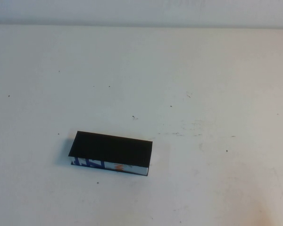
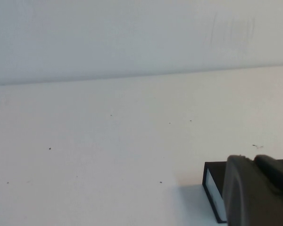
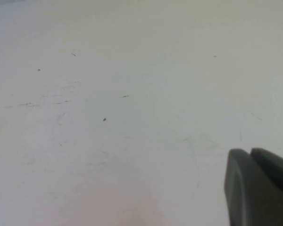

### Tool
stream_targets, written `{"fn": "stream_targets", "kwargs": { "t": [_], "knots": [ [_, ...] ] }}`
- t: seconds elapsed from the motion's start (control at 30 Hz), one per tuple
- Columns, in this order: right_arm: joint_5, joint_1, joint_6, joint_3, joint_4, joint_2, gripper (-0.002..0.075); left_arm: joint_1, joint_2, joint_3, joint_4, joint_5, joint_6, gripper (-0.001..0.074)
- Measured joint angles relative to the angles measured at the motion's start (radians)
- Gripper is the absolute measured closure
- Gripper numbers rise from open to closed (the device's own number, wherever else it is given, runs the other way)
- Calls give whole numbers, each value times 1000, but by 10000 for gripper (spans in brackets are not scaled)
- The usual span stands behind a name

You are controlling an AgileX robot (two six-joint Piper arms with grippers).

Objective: Return glasses to glasses case

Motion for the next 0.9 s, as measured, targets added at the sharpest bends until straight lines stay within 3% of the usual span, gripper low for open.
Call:
{"fn": "stream_targets", "kwargs": {
  "t": [0.4,0.53,0.67,0.9],
  "knots": [
    [1,0,0,0,2,0,737,0,0,0,28,-72,-18,738],
    [1,0,0,0,2,0,737,19,0,0,376,-143,-321,738],
    [1,0,0,0,2,0,737,105,-7,0,752,-145,-671,738],
    [1,0,0,0,2,-2,737,226,-94,2,923,83,-843,738]
  ]
}}
